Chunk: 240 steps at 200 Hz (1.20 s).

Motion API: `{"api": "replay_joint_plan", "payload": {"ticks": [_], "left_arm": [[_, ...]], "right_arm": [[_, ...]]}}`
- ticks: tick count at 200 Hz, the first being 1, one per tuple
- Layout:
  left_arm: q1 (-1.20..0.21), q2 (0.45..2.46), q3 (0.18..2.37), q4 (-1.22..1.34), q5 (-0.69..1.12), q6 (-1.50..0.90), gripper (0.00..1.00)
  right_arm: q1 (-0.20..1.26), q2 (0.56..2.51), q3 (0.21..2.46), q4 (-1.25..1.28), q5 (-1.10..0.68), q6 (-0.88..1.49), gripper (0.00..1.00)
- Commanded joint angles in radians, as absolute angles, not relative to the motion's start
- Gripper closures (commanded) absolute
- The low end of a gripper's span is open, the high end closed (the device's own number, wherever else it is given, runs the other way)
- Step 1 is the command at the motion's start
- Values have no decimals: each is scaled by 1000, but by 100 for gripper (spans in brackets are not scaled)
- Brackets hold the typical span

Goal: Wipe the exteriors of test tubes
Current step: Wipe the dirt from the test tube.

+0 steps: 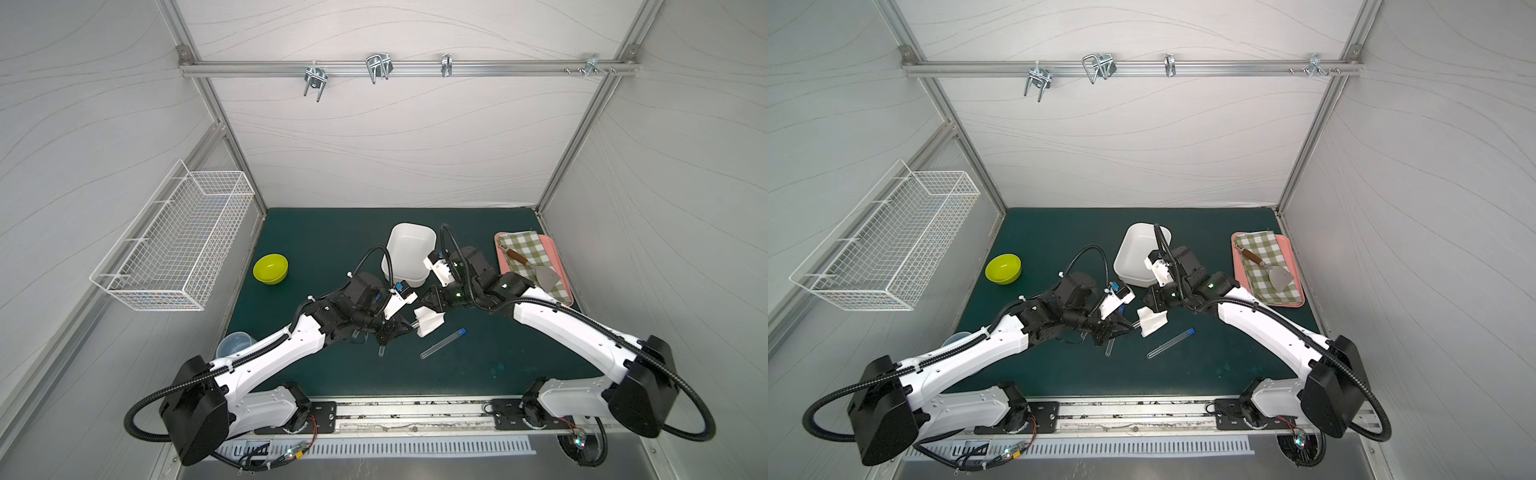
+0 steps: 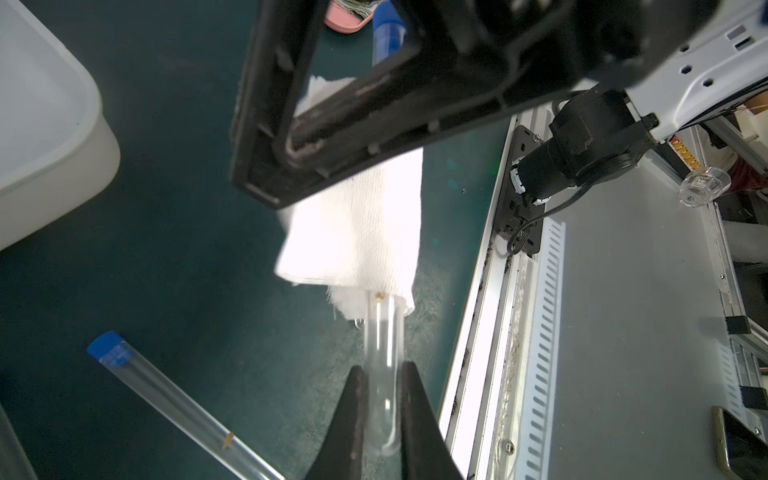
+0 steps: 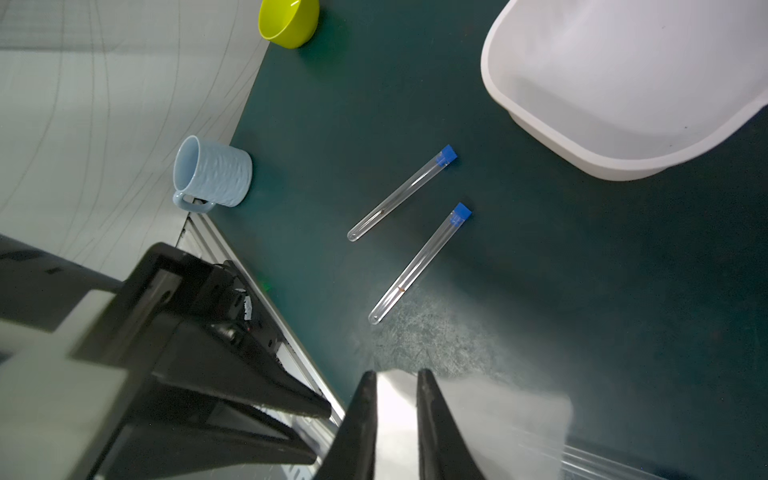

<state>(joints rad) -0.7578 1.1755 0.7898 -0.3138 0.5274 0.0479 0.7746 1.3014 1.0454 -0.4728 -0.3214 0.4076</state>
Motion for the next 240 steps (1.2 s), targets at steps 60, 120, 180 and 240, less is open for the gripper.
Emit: {"api": "replay_joint_plan", "payload": {"ticks": [60,120,180,240], "left_arm": [[-761,1172,803,-258,533,32,90],[-761,1124,765,-207,479,-33,90],[-761,1080,706,-105,445,-121,90],[-762,1089,702,-94,457,-128,90]], "right_arm": [[720,1229,1117,-549,-330,396,40],[499,1029,946,-429,-483,573,36],[483,949,712,-197,-520,783,36],[483,981,661,-36,-526,859,42]]}}
